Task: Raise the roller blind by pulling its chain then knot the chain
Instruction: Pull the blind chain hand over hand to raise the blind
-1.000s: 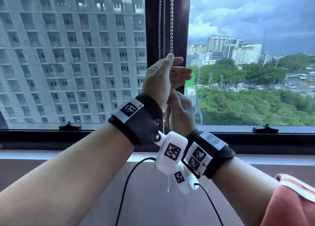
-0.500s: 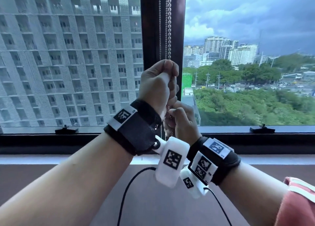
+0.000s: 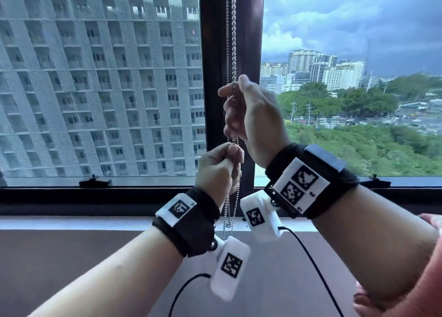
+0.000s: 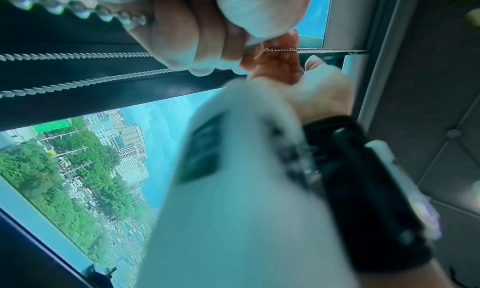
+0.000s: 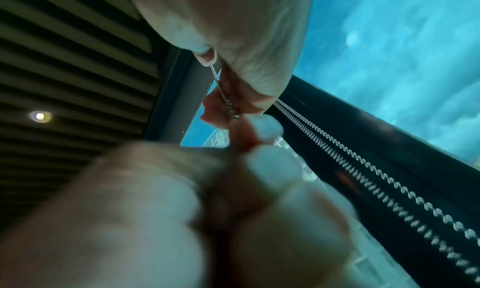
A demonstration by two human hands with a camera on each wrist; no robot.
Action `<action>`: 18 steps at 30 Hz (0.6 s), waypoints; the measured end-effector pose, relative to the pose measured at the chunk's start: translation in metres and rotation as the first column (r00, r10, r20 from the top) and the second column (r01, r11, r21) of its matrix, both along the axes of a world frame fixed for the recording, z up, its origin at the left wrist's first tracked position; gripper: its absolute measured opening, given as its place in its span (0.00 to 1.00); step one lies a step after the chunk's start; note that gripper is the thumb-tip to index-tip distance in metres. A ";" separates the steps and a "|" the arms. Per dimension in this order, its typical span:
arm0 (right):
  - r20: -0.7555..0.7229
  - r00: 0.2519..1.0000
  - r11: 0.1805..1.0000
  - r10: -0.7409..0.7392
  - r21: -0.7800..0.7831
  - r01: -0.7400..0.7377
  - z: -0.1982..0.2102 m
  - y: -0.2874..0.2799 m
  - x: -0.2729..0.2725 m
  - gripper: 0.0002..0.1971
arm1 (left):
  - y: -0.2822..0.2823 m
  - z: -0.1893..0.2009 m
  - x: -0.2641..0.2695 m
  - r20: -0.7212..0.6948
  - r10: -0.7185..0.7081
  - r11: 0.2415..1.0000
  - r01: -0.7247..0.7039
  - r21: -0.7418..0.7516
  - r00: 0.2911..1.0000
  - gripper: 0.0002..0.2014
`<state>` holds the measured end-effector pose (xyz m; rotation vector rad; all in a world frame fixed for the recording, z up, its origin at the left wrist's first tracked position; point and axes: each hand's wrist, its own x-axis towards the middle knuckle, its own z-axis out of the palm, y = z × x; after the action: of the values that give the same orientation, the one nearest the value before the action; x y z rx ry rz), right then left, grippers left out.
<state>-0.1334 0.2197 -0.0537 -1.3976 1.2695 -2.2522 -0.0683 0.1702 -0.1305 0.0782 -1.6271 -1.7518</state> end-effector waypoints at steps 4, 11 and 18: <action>0.074 0.997 0.999 0.001 -0.053 0.003 -0.004 -0.008 0.006 0.20 | 0.003 -0.001 0.001 0.019 -0.024 1.000 0.024 0.000 1.000 0.19; -0.038 0.992 0.990 -0.121 -0.070 0.119 -0.012 -0.017 0.006 0.19 | 0.005 0.008 0.010 0.042 0.020 0.998 -0.022 0.062 0.999 0.19; -0.047 0.985 0.985 -0.165 -0.059 0.162 -0.038 -0.019 0.000 0.19 | -0.011 0.023 0.006 -0.032 0.021 0.994 -0.018 0.106 0.999 0.16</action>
<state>-0.1337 0.2006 -0.0918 -1.4280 1.3964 -2.3890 -0.0627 0.1589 -0.1071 0.1142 -1.5045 -1.8144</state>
